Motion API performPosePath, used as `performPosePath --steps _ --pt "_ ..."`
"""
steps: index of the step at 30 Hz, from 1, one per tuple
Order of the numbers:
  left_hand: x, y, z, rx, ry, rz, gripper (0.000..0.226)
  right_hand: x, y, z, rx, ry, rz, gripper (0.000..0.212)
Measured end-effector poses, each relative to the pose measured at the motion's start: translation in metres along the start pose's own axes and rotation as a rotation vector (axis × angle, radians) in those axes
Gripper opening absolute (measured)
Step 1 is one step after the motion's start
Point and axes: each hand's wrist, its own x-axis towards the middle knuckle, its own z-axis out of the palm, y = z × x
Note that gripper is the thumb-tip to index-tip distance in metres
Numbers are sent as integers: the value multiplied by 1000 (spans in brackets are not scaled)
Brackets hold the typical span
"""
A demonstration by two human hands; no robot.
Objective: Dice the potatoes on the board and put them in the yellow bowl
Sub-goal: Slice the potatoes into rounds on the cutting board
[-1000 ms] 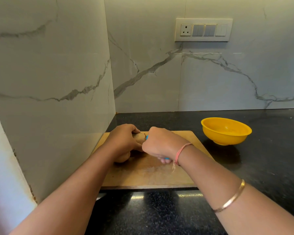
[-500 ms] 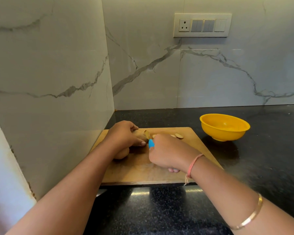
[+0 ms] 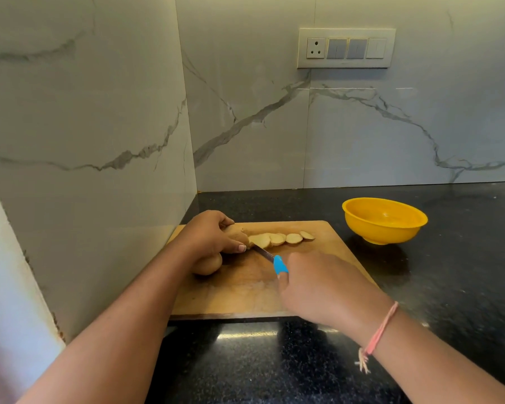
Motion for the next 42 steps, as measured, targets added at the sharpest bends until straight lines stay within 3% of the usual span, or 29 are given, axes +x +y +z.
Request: performPosePath --steps 4,8,15,23,26,28,32,37,40,42 --pt "0 -1 0 -14 -11 12 68 11 11 0 64 6 65 33" --pt "0 -2 -1 -13 -27 15 68 10 14 -6 289 -14 109 40" --pt "0 -1 2 46 19 1 69 8 -7 -11 451 16 57 42" --pt "0 0 3 63 53 -6 63 10 -30 2 159 109 25 36" --pt "0 0 2 60 59 3 62 12 -45 10 34 159 46 48" --pt "1 0 2 71 72 13 60 15 -51 9 -2 132 42 54" --pt "2 -1 3 62 85 13 54 21 -49 -9 108 47 -21 31" --pt "1 -1 2 48 78 11 50 36 -37 -36 311 -130 18 41" --pt "0 -1 1 54 71 20 55 46 -32 -45 329 -180 34 16" --pt "0 -1 1 55 73 27 57 50 -32 -47 343 -195 40 15"
